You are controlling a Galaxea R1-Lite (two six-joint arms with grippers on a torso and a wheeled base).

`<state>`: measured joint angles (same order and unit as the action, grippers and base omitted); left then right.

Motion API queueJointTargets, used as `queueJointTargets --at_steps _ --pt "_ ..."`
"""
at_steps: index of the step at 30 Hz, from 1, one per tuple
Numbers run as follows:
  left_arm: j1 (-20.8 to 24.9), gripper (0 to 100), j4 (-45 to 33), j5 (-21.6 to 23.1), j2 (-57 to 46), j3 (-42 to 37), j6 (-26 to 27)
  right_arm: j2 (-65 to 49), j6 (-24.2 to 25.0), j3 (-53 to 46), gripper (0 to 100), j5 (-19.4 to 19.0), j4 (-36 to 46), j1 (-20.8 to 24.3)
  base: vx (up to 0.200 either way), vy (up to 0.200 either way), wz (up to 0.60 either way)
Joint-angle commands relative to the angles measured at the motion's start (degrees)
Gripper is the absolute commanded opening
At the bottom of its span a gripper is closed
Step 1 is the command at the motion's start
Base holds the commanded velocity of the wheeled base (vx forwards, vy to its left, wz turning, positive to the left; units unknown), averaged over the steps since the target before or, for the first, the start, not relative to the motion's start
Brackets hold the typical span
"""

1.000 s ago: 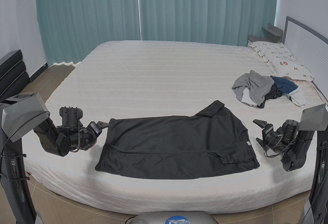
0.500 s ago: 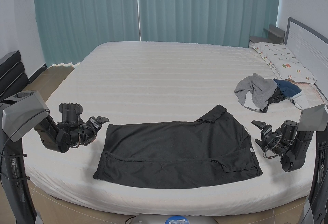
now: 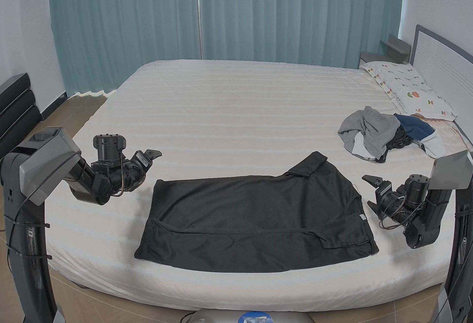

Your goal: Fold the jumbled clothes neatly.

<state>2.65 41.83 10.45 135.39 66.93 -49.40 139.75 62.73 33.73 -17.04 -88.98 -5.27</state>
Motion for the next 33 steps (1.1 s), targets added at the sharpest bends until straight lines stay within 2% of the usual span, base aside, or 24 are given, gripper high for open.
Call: queueJointTargets --at_steps 1,9,20,21,24,26,29,33 --pt "0.3 100 -2.4 0.5 9.7 10.2 1.6 0.7 -1.2 -0.2 100 0.0 -0.9 0.3 0.000 0.000 0.00" --pt "1.0 100 -2.4 0.5 13.2 13.7 6.7 0.7 -1.2 -0.3 100 0.0 -1.0 0.3 0.000 0.000 0.00" --pt "1.6 100 -1.7 -0.3 14.5 14.3 7.2 0.6 -1.2 -0.4 100 0.0 -1.0 0.3 0.000 0.000 0.00" --pt "1.6 0 -1.7 -0.4 14.5 14.3 7.2 0.6 -1.2 -0.5 100 0.0 -1.0 0.4 0.000 0.000 0.00" --pt "1.6 0 -1.7 -1.0 14.6 14.3 7.2 0.7 -1.5 -0.3 100 0.1 -0.9 0.4 0.000 0.000 0.00" --pt "1.6 0 -1.6 -2.9 14.6 14.3 7.2 1.0 -2.4 -0.2 100 0.2 -0.9 0.6 0.000 0.000 0.00" --pt "1.5 0 -0.7 -5.0 14.6 14.2 6.9 2.1 -6.6 0.5 100 0.5 -0.9 1.5 0.000 0.000 0.00" --pt "1.5 0 2.3 -5.3 14.0 12.7 6.7 1.0 -10.8 3.3 100 1.0 -0.4 3.9 0.000 0.000 0.00"
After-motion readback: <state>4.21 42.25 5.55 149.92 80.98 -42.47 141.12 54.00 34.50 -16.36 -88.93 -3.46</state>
